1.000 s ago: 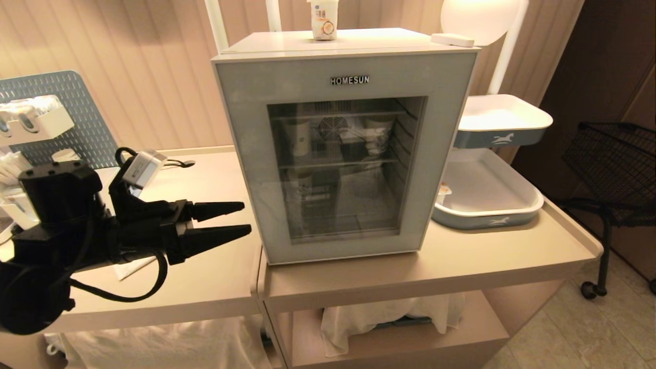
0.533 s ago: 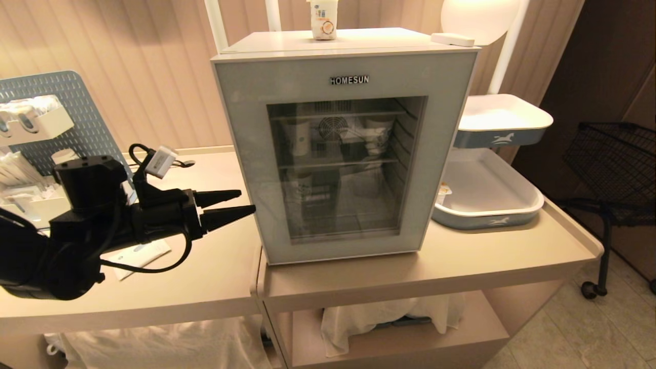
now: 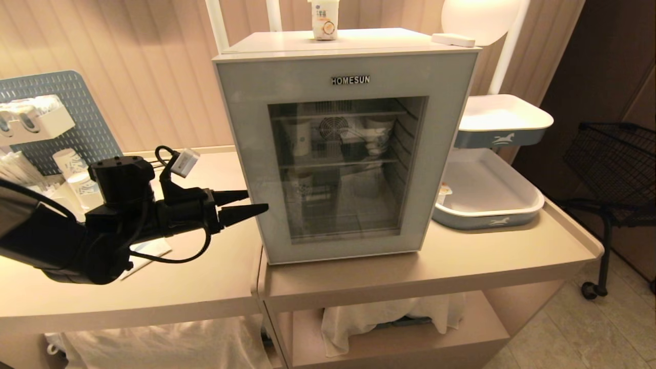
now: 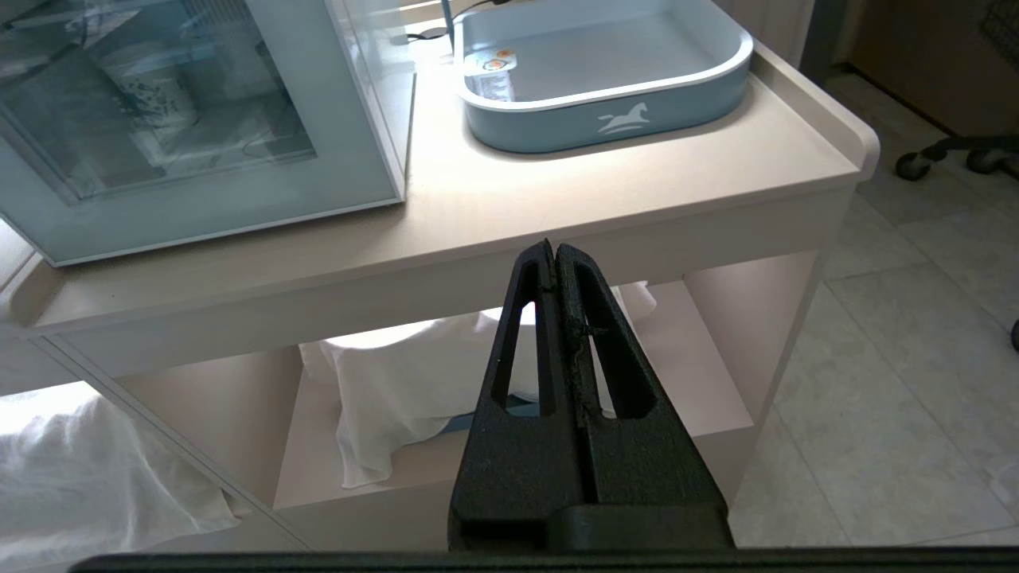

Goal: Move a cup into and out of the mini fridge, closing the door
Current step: Open the freezer door

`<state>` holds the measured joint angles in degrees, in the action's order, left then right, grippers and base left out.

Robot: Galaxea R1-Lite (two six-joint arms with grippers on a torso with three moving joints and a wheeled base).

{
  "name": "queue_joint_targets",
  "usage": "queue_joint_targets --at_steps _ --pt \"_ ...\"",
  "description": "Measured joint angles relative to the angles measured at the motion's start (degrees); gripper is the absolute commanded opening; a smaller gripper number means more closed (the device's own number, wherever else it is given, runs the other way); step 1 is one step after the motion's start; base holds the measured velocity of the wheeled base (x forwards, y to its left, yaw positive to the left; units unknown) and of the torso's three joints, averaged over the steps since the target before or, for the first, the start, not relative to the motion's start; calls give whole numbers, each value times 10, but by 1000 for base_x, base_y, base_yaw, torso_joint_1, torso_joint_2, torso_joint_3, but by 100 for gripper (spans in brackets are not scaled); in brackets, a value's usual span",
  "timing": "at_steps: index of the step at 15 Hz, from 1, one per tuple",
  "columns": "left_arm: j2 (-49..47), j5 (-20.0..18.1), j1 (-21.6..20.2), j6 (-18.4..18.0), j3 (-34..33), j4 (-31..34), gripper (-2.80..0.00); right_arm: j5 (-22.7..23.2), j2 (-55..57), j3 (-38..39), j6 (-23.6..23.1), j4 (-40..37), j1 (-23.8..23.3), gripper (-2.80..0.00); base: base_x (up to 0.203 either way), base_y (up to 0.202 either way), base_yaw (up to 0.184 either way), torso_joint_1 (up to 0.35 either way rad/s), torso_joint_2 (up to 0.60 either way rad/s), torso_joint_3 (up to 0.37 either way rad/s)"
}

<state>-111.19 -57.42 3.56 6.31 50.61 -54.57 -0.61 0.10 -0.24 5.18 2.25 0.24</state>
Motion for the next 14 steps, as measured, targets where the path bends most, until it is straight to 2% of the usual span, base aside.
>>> queue_joint_targets --at_steps 6,8,9,10,14 --pt "8 -3 16 22 -2 4 0 0 0 0 0 0 0 -280 0 0 0 0 0 0" --pt "26 -26 15 44 -17 1 0 0 0 0 0 0 0 -280 0 0 0 0 0 0" --pt "37 -54 15 49 -28 1 0 0 0 0 0 0 0 -280 0 0 0 0 0 0" --pt "47 -67 15 52 -35 7 0 0 0 0 0 0 0 -280 0 0 0 0 0 0" --pt "89 -80 16 51 -68 4 0 0 0 0 0 0 -1 -280 0 0 0 0 0 0"
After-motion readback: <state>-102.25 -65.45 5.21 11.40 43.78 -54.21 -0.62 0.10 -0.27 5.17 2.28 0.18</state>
